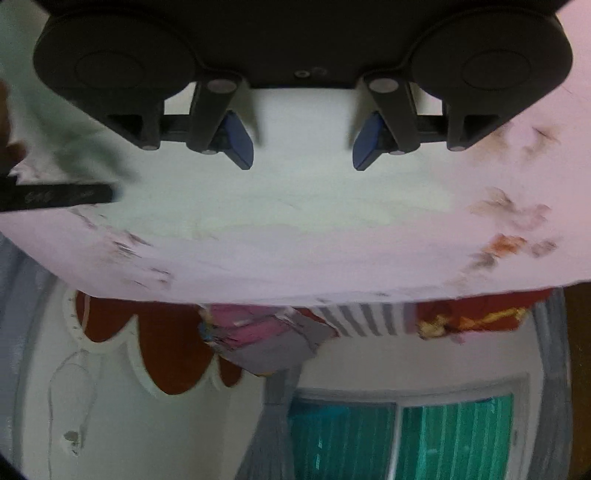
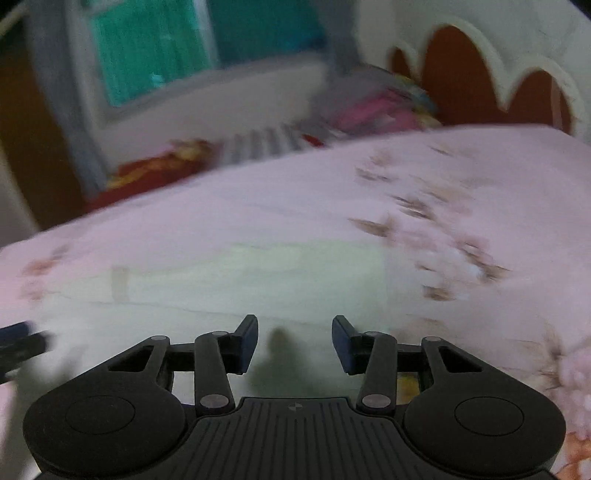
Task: Fold small clothes
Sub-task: 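Open the right gripper and withdraw both grippers from the sweater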
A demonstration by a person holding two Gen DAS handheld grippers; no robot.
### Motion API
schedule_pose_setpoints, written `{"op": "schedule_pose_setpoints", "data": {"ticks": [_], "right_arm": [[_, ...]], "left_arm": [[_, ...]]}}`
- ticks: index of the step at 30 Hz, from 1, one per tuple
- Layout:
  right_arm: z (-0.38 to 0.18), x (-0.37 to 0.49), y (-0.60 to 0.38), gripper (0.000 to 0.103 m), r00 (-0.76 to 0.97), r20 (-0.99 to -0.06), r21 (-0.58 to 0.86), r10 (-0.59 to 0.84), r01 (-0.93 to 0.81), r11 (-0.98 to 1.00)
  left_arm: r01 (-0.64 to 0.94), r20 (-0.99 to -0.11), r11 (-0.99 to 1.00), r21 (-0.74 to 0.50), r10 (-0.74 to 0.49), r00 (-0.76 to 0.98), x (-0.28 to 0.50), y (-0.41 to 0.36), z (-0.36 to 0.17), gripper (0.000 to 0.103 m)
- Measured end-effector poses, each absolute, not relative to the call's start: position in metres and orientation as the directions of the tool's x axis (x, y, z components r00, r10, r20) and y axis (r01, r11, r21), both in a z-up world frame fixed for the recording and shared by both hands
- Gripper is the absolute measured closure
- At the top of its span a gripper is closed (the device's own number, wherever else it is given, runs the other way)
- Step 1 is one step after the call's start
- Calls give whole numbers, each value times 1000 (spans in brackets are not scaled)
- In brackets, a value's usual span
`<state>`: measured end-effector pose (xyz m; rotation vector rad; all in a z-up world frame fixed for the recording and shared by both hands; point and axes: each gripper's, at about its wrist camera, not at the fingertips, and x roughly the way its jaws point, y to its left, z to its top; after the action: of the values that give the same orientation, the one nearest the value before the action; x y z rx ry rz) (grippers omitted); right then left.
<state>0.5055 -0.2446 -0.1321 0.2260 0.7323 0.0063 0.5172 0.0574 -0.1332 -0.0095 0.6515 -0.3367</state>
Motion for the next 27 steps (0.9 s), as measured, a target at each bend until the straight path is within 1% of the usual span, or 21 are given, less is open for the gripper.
{"op": "schedule_pose_setpoints", "data": {"ticks": [2, 4, 7, 8, 9, 11, 13, 15, 17, 18, 22, 24, 26, 27], "right_arm": [[-131, 501, -217, 59, 728, -664, 237, 174, -16, 971], [-136, 497, -191, 59, 707, -670, 240, 226, -83, 967], [-146, 491, -172, 59, 685, -690, 224, 234, -106, 969], [-149, 489, -175, 59, 685, -693, 218, 225, -98, 971], [-149, 485, -181, 59, 689, -695, 208, 206, -82, 975], [-149, 481, -206, 59, 702, -703, 168, 114, 8, 986], [-152, 477, -237, 59, 702, -711, 164, 40, 111, 980], [-150, 477, -251, 59, 704, -706, 217, 72, 119, 969], [-144, 478, -246, 59, 703, -710, 167, 38, 116, 979], [-143, 478, -243, 59, 705, -709, 153, 29, 113, 982], [-149, 479, -244, 59, 694, -720, 133, -2, 141, 981], [-143, 474, -243, 59, 708, -706, 136, -12, 152, 979], [-149, 474, -246, 59, 687, -726, 117, -26, 162, 980], [-148, 473, -246, 59, 689, -724, 111, -32, 161, 981]], "left_arm": [[313, -613, 945, -95, -303, 729, 512, 40, -140, 45], [287, -637, 953, -94, -280, 719, 512, 38, -147, 45], [238, -643, 967, -93, -241, 727, 506, 62, -151, 45], [218, -647, 972, -91, -225, 729, 505, 74, -153, 45], [198, -651, 976, -92, -210, 729, 503, 84, -154, 48], [169, -645, 976, -136, -216, 733, 499, 102, -154, 50], [161, -639, 974, -162, -228, 734, 497, 106, -153, 50], [151, -635, 978, -141, -207, 744, 494, 101, -147, 51], [148, -626, 981, -126, -195, 755, 489, 100, -144, 48], [143, -641, 983, -113, -182, 746, 490, 100, -146, 48], [185, -651, 979, -88, -197, 733, 489, 108, -147, 48], [195, -658, 974, -112, -220, 720, 491, 112, -149, 48], [192, -653, 975, -107, -215, 726, 490, 114, -147, 48], [193, -641, 976, -96, -209, 739, 487, 114, -144, 45]]}}
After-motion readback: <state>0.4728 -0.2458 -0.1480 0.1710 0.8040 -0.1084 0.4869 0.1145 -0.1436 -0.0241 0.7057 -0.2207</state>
